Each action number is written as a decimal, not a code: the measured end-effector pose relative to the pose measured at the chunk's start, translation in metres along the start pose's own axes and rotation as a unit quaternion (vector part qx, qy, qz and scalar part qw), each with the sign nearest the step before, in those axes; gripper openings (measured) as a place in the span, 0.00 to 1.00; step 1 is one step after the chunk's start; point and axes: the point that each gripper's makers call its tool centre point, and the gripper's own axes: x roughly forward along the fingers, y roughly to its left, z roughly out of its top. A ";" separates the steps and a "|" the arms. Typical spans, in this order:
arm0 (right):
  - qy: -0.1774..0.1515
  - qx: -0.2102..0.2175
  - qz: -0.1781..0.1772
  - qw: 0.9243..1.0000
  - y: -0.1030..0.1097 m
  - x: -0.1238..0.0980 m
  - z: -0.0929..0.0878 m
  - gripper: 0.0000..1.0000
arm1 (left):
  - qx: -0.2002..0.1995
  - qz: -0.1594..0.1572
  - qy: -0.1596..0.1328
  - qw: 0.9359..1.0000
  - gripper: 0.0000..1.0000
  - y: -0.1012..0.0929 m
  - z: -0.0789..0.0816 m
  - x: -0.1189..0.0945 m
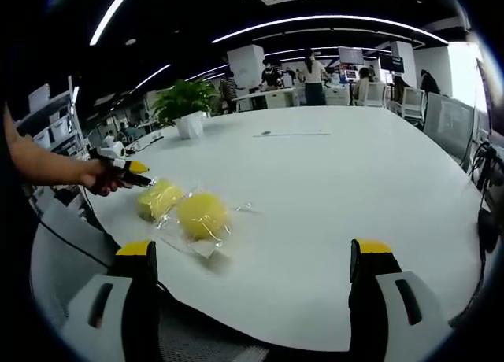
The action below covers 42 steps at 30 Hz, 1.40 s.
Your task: Compare the silicone blocks by pressing each to a similar depth, holding the contact briefly, and releasing to observe deformation and rebound differences across the visible hardness samples.
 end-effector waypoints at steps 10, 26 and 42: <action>-0.001 -0.001 -0.009 1.000 -0.009 -0.004 0.001 0.96 | -0.034 -0.022 0.004 0.999 0.35 0.001 0.000 0.005; 0.001 -0.001 -0.003 1.000 -0.012 0.002 0.003 0.96 | -0.022 0.005 0.001 1.000 0.22 0.007 0.000 0.004; 0.009 -0.009 0.003 1.000 -0.008 0.003 0.004 0.96 | -0.031 -0.002 0.010 0.999 0.02 0.004 -0.007 0.014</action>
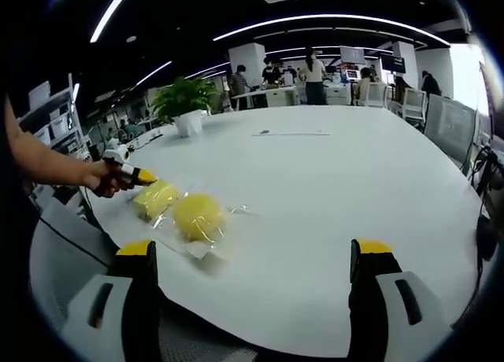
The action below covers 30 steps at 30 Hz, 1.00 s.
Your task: Compare the silicone blocks by pressing each to a similar depth, holding the contact briefly, and releasing to observe deformation and rebound differences across the visible hardness samples.
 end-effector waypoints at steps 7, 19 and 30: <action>-0.002 -0.002 -0.001 1.000 -0.002 0.000 0.002 0.96 | 0.009 0.008 0.000 1.000 0.00 0.000 0.001 -0.003; 0.002 -0.008 0.009 1.000 0.004 0.005 0.003 0.96 | 0.008 0.004 -0.012 1.000 0.00 -0.014 0.004 -0.014; 0.001 -0.004 0.017 1.000 0.012 0.011 0.001 0.96 | 0.001 0.004 -0.016 1.000 0.00 -0.014 0.001 -0.023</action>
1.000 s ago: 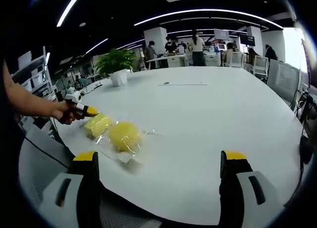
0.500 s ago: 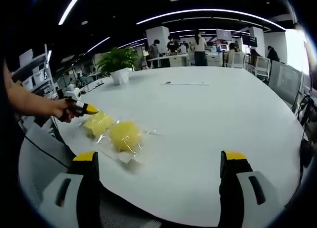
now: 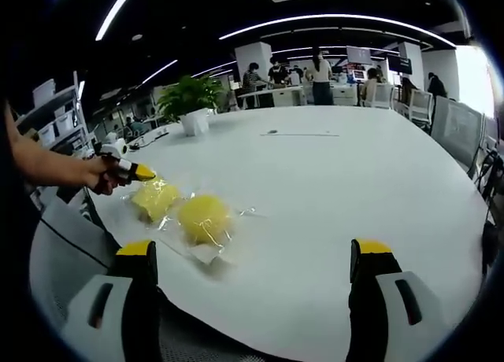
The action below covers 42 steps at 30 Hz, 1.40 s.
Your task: Compare the silicone blocks by pressing each to a similar depth, holding the contact briefly, and releasing to observe deformation and rebound differences across the visible hardness samples.
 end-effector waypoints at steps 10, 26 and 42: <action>-0.001 0.000 0.005 1.000 0.002 0.003 0.001 0.96 | 0.012 -0.019 -0.006 1.000 0.00 -0.022 -0.001 -0.005; -0.008 0.003 0.010 1.000 0.003 0.006 0.007 0.96 | 0.072 -0.044 -0.030 0.996 0.00 -0.056 0.019 -0.019; -0.006 -0.006 0.015 1.000 0.013 0.005 0.010 0.96 | 0.152 -0.068 -0.024 0.986 0.00 -0.093 0.037 -0.027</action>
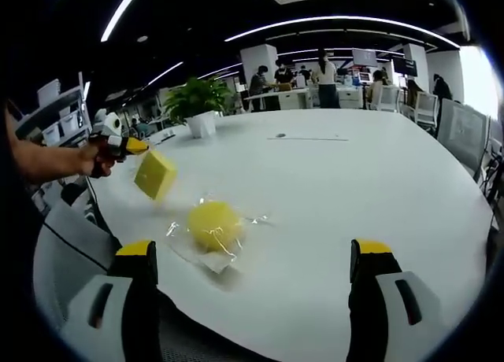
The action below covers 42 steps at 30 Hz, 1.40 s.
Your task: Compare the silicone blocks by pressing each to a similar depth, holding the contact briefly, and releasing to observe deformation and rebound differences across the visible hardness samples.
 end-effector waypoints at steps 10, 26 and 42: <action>-0.004 -0.006 0.006 1.000 0.005 -0.003 0.006 0.96 | 0.063 -0.035 -0.009 0.997 0.00 -0.039 0.034 -0.007; -0.022 -0.022 0.037 0.999 0.016 -0.002 0.039 0.96 | 0.138 -0.092 -0.024 0.986 0.00 -0.108 0.085 -0.014; -0.032 -0.041 0.057 0.997 0.028 0.000 0.056 0.96 | 0.158 -0.105 -0.041 0.981 0.00 -0.136 0.097 -0.020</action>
